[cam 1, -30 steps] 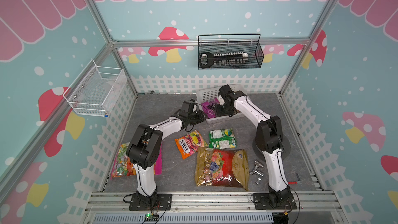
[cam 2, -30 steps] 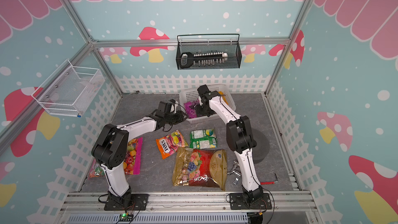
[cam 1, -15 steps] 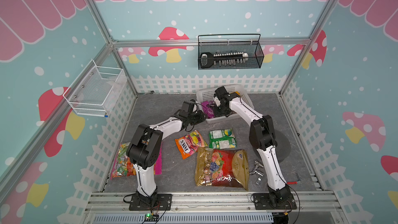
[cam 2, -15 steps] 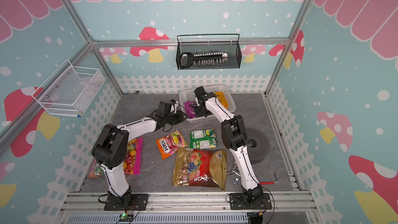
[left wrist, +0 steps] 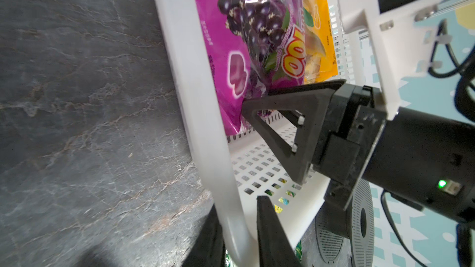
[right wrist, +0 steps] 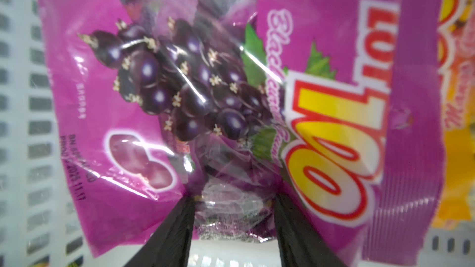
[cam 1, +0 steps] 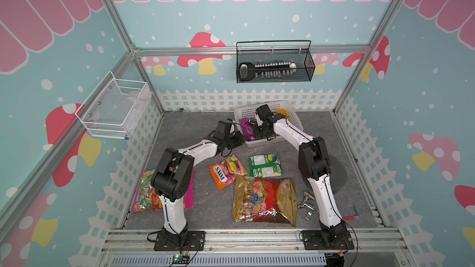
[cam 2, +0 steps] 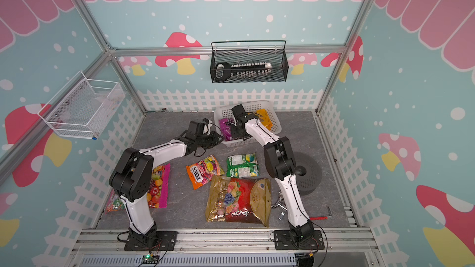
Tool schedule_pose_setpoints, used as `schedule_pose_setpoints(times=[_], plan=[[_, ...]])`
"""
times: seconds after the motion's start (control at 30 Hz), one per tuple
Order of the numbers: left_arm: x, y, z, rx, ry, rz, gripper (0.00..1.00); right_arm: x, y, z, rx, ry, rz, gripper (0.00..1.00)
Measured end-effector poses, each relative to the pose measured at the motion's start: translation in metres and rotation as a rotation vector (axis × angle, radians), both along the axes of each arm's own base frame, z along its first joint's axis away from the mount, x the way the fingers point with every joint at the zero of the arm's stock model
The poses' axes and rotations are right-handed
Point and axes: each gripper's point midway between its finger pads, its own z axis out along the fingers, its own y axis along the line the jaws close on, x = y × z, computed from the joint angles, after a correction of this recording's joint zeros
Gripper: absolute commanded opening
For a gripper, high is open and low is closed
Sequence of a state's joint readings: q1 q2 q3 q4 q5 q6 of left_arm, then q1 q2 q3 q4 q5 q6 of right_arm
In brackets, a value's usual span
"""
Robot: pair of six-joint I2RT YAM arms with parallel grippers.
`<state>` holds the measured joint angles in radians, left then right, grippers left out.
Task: Put the candies in the basket
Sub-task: Adjust the candy in the basket.
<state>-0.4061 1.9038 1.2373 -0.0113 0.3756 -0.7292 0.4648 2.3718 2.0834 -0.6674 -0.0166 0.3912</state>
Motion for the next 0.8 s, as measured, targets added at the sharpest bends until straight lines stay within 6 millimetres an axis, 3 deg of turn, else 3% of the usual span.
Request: schedule_pose_setpoints(times=[0.4,0.63,0.8], plan=[[0.0,0.0,0.0,-0.009,0.01,0.006,0.19,0.038,0.023,0.023,0.104,-0.148,-0.008,0.56],[0.0,0.001,0.0,-0.011,0.011,0.003,0.22,0.031,0.027,0.035,0.085,-0.161,0.09,0.71],[-0.003,0.003,0.002,-0.021,0.013,-0.033,0.3,0.009,0.018,0.06,0.053,-0.13,0.135,0.71]])
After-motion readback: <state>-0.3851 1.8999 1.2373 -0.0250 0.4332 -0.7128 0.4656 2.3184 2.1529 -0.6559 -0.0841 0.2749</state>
